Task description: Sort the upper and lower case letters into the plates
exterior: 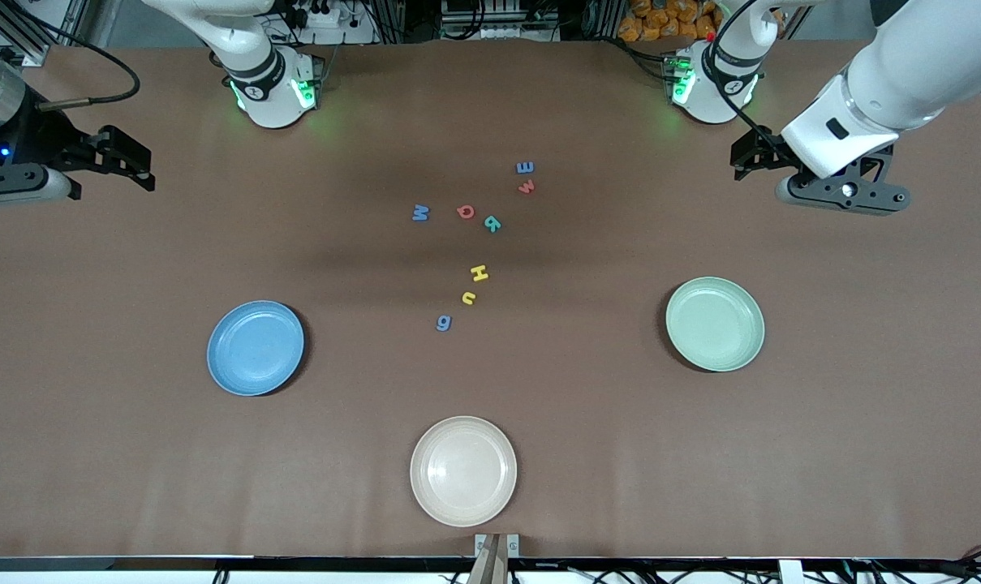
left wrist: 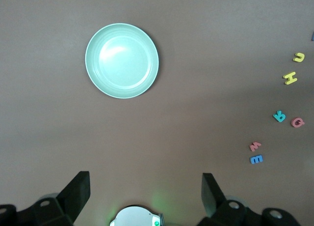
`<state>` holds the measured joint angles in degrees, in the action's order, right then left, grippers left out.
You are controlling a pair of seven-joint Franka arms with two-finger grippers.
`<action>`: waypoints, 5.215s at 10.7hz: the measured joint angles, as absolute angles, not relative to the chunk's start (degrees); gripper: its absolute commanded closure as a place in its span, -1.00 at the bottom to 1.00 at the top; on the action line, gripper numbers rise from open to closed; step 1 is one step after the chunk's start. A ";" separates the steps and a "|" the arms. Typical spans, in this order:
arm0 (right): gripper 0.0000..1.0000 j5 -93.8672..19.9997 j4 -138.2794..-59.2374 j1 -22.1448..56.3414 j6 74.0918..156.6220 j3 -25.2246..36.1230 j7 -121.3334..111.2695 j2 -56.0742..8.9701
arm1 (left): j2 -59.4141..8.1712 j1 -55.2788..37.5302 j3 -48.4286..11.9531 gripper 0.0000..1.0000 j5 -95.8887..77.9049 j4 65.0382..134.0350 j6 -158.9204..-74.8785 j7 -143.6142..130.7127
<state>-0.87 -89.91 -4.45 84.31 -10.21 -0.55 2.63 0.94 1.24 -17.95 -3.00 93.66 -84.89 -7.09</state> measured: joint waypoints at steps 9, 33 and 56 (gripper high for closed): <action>-1.00 -0.86 -91.15 -3.50 85.78 -10.15 -0.09 1.54 | -6.74 -4.70 -25.21 -1.00 -3.93 94.80 -94.96 -13.83; -1.00 -0.91 -106.42 1.79 100.08 -9.92 6.09 -14.33 | -31.72 -31.87 -25.65 -0.77 9.95 109.61 -137.25 -29.84; -1.00 -3.36 -106.07 4.82 100.42 -10.08 6.20 -19.36 | -38.36 -33.97 -25.54 0.04 24.52 109.61 -141.97 -42.68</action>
<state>-3.36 -106.07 4.82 100.42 -10.08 6.20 -19.36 -38.36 -33.97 -25.54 24.52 109.61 -141.97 -42.68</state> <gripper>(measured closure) 0.000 0.357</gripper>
